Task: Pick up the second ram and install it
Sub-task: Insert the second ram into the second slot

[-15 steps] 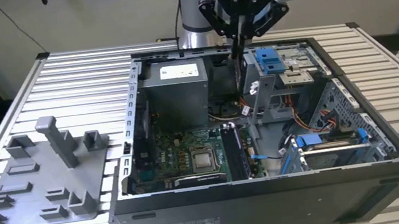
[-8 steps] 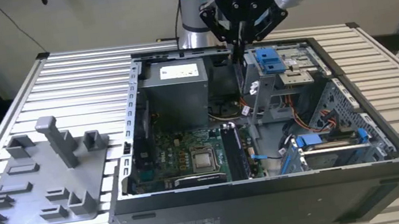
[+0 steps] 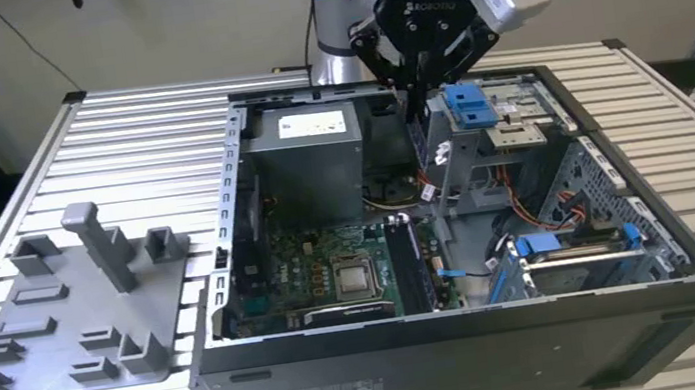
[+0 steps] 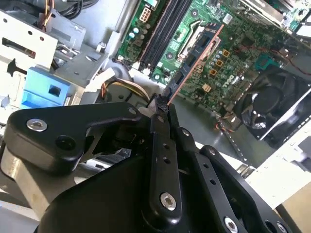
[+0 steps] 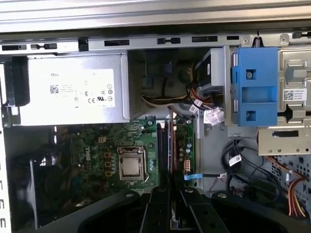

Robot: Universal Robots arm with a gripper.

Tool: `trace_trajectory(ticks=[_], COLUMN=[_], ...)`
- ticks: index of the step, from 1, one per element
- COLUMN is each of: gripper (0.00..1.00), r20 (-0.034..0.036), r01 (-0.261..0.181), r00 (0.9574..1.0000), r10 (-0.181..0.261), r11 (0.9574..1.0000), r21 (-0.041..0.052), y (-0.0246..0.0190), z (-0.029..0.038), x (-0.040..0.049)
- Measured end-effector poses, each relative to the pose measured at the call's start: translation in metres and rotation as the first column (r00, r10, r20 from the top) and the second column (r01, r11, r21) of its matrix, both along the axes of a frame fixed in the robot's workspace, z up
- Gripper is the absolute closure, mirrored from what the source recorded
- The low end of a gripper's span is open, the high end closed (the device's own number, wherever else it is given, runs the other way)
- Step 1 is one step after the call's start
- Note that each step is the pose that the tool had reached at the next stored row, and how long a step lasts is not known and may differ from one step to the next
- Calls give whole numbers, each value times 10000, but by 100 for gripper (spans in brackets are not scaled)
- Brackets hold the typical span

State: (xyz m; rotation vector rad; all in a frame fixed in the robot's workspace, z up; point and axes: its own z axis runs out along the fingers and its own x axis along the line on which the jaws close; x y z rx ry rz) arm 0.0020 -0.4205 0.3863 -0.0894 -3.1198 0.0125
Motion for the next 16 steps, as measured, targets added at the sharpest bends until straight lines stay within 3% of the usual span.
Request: trace_trajectory(ticks=[4,7,12,16], gripper=[86,86,86,86], r20=[0,1,2,5], r01=[-31,-33,-34,-37], r00=[10000,10000,10000,10000], r10=[31,33,34,37], r11=[10000,10000,10000,10000], r21=[1,4,-3,-6], y=[-115,-161,-178,-178], z=[-69,-125,-208,-227], x=[0,0,0,1])
